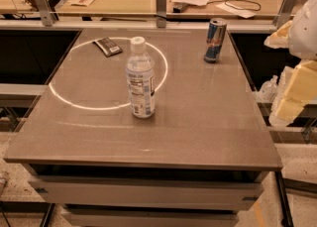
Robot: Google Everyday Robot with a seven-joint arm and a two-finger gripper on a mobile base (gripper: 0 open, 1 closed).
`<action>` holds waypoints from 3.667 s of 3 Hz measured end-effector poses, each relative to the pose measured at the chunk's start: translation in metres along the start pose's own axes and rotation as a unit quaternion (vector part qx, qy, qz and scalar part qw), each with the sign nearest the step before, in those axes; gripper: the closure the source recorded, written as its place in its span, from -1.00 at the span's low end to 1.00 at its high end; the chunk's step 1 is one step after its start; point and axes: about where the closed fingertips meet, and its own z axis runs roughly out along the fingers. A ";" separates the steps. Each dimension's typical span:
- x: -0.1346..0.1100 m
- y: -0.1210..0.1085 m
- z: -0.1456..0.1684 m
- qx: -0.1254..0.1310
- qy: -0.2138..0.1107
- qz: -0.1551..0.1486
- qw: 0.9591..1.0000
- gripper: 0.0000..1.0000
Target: Knock blue plastic bottle over
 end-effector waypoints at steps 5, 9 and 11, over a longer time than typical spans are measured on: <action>-0.020 0.029 0.027 -0.099 -0.397 0.047 0.911 -1.00; -0.050 0.023 0.052 -0.059 -0.429 0.116 0.894 -1.00; -0.118 0.022 0.067 -0.106 -0.452 0.066 0.883 -1.00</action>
Offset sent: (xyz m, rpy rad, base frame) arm 0.0080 -0.0194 -0.0059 0.8359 0.0593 0.1066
